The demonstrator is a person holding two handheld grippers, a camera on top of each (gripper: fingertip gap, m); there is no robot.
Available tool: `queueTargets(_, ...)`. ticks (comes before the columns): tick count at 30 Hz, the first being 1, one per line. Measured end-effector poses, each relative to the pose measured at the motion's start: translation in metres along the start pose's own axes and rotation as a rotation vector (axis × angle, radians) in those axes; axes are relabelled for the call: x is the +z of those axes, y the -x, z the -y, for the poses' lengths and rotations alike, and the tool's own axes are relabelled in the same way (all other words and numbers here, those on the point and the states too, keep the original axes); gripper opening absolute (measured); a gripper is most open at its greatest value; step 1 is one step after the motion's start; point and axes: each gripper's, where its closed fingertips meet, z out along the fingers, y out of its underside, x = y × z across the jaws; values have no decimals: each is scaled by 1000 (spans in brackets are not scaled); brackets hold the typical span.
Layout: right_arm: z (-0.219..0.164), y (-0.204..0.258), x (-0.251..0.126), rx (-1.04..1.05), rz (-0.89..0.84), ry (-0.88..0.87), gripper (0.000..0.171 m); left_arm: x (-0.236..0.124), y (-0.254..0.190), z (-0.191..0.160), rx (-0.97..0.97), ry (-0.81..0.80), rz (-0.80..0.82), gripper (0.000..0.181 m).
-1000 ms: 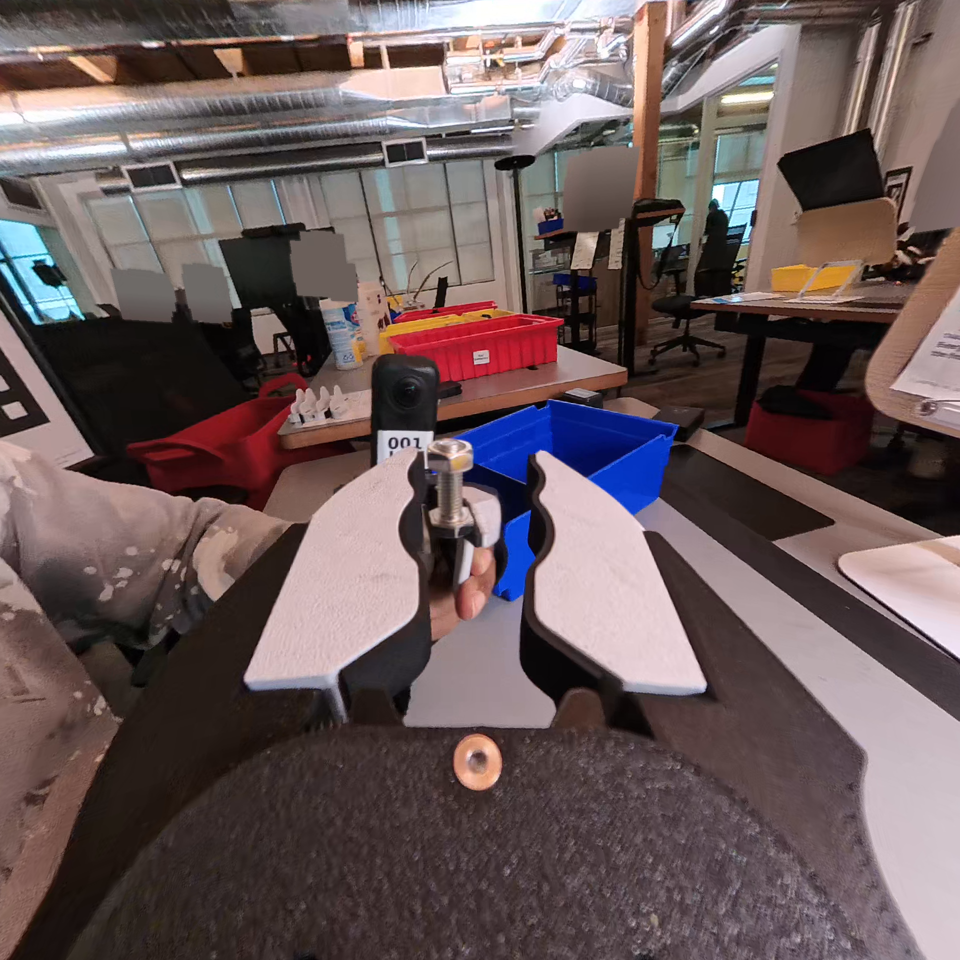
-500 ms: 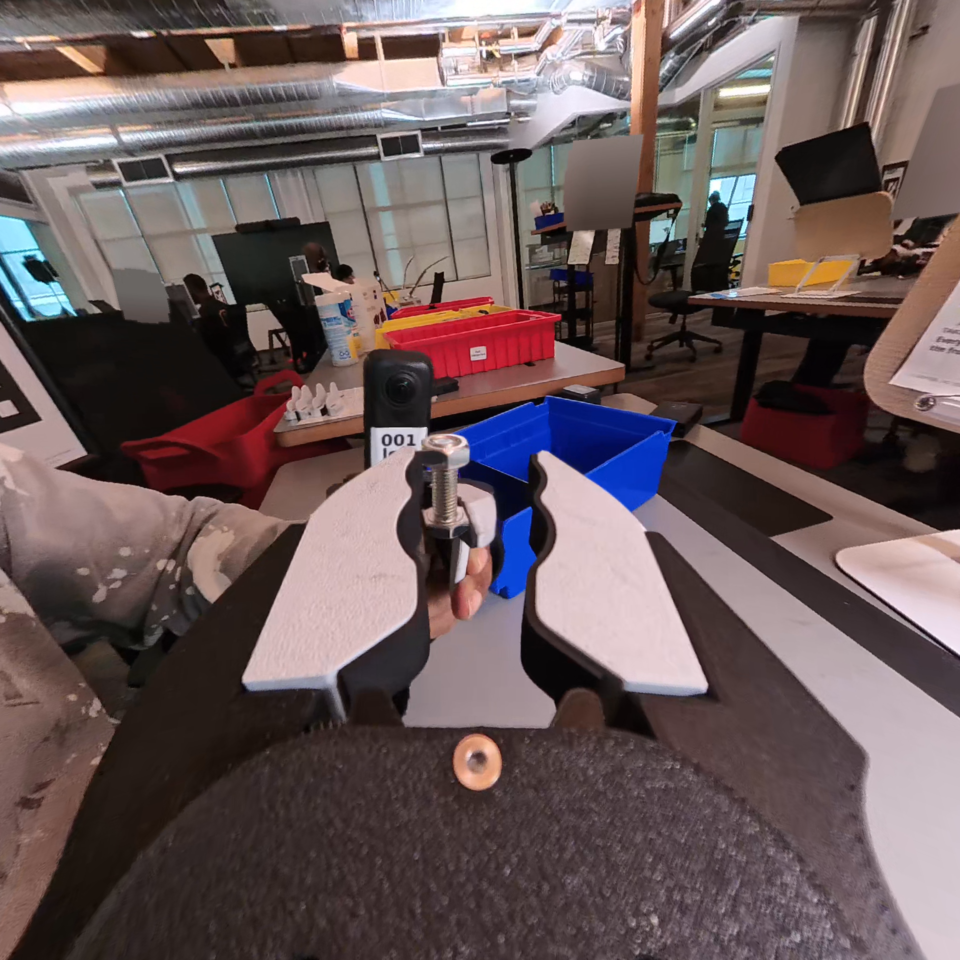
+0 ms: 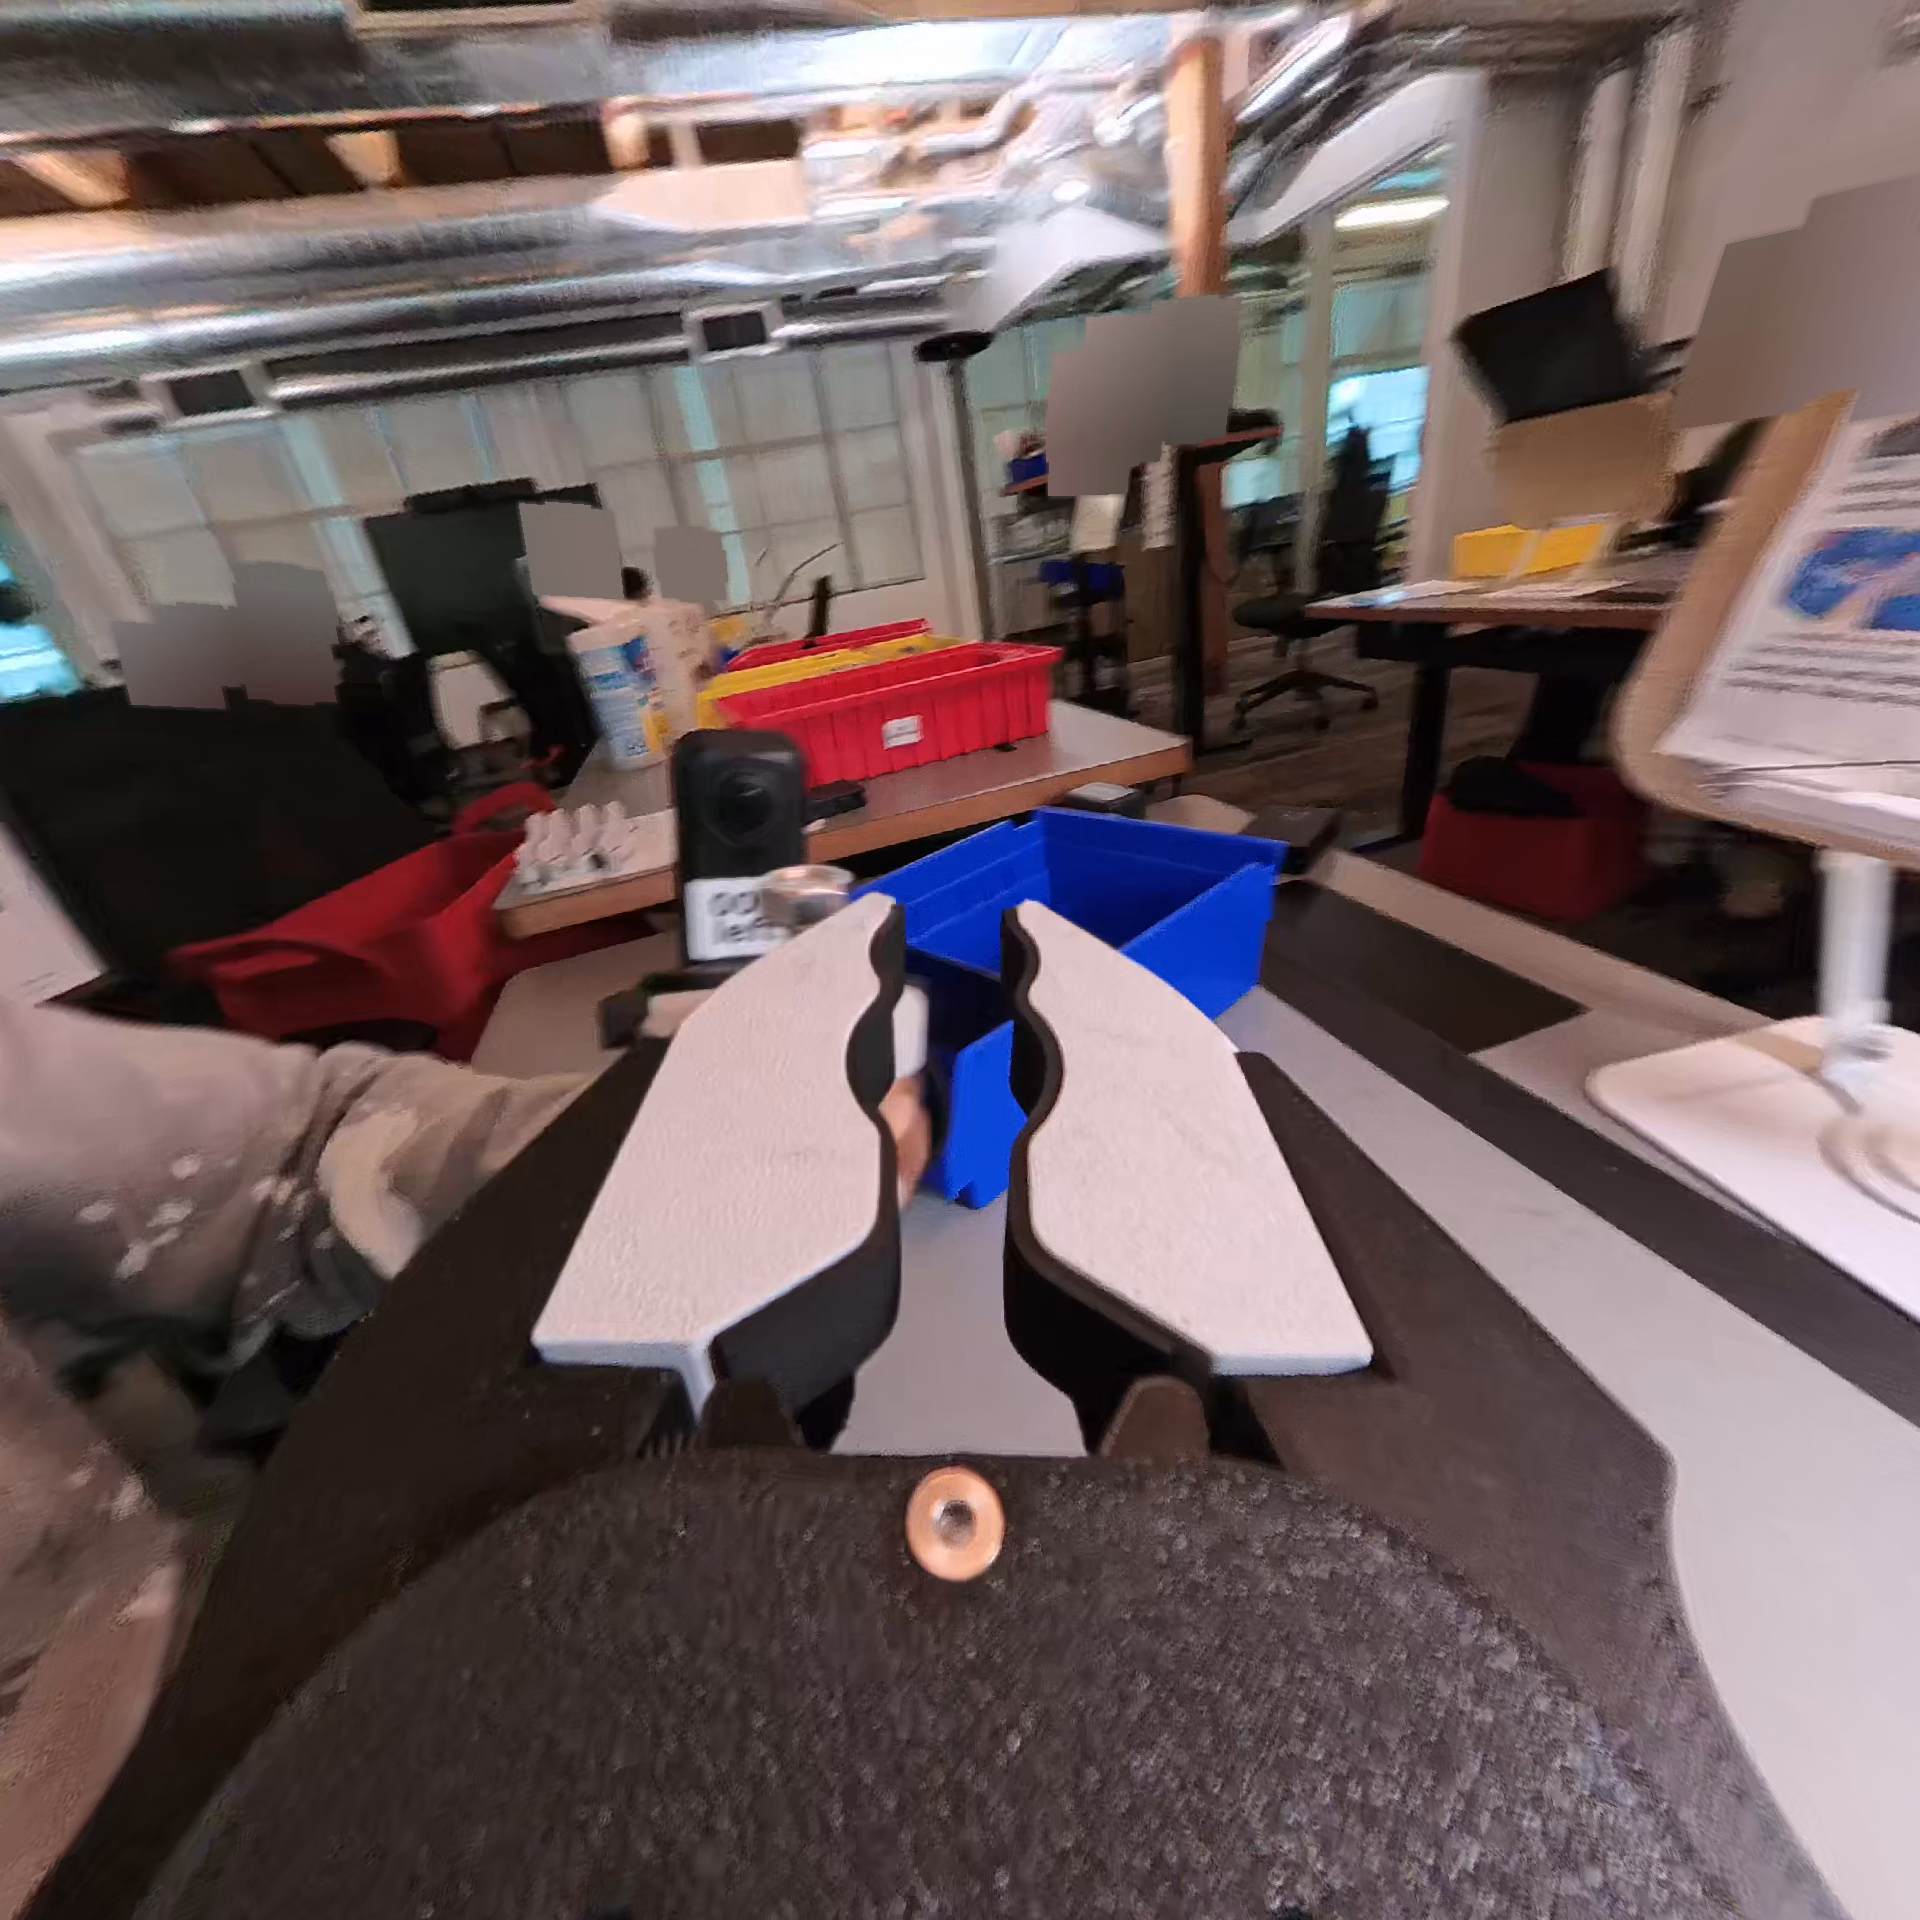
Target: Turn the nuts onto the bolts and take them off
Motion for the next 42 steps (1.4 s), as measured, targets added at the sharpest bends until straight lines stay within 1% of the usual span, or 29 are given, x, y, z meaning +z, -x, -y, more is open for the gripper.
queueTargets(1,3,-7,-4,-9,-33,-26,18,0,0,0,13,5,3,18)
queueTargets(2,4,-8,-6,-11,-29,-27,19,1,-1,1,21,6,3,18)
queueTargets(7,1,17,2,-31,74,4,39,2,1,-3,11,13,11,18)
queueTargets(9,-2,16,4,-51,57,16,38,2,0,-3,15,13,12,17)
queueTargets(10,-1,11,3,-45,42,5,35,1,0,-1,6,1,7,18)
queueTargets(11,1,-1,0,-26,-18,0,17,1,-1,0,5,1,-4,18)
queueTargets(12,1,-11,-4,-23,-59,-3,17,1,-1,1,20,6,2,18)
queueTargets(13,2,-12,-6,-18,-53,-6,19,1,-2,0,26,9,3,18)
queueTargets(16,4,3,-3,-19,24,-11,32,2,0,-2,15,11,6,18)
queueTargets(18,2,15,1,-34,69,-1,38,2,0,-3,12,12,7,18)
queueTargets(21,-3,15,4,-43,59,14,39,2,-1,-2,20,14,7,18)
queueTargets(23,1,-1,-1,-26,-16,-6,18,1,-3,0,19,7,-3,18)
queueTargets(24,2,-7,-4,-30,-39,-16,16,2,-3,0,29,9,-1,18)
queueTargets(25,4,-7,-6,-24,-29,-22,17,2,-4,0,28,9,-2,18)
queueTargets(28,6,7,-4,-25,43,-20,32,2,-2,-2,23,14,2,18)
queueTargets(30,3,18,0,-44,76,-3,38,3,-2,-3,25,19,3,18)
queueTargets(33,1,17,2,-61,61,2,36,3,-3,-2,24,14,2,18)
queueTargets(34,3,12,0,-45,40,-7,23,2,-4,0,19,4,-9,18)
queueTargets(35,6,3,-3,-39,-3,-22,18,2,-3,0,27,8,-4,17)
queueTargets(36,8,-1,-6,-41,-15,-31,18,2,-4,0,36,10,-2,17)
queueTargets(40,9,14,-4,-49,59,-30,32,3,-2,-2,30,15,2,18)
queueTargets(42,5,22,1,-55,84,-6,37,3,-2,-4,32,21,2,18)
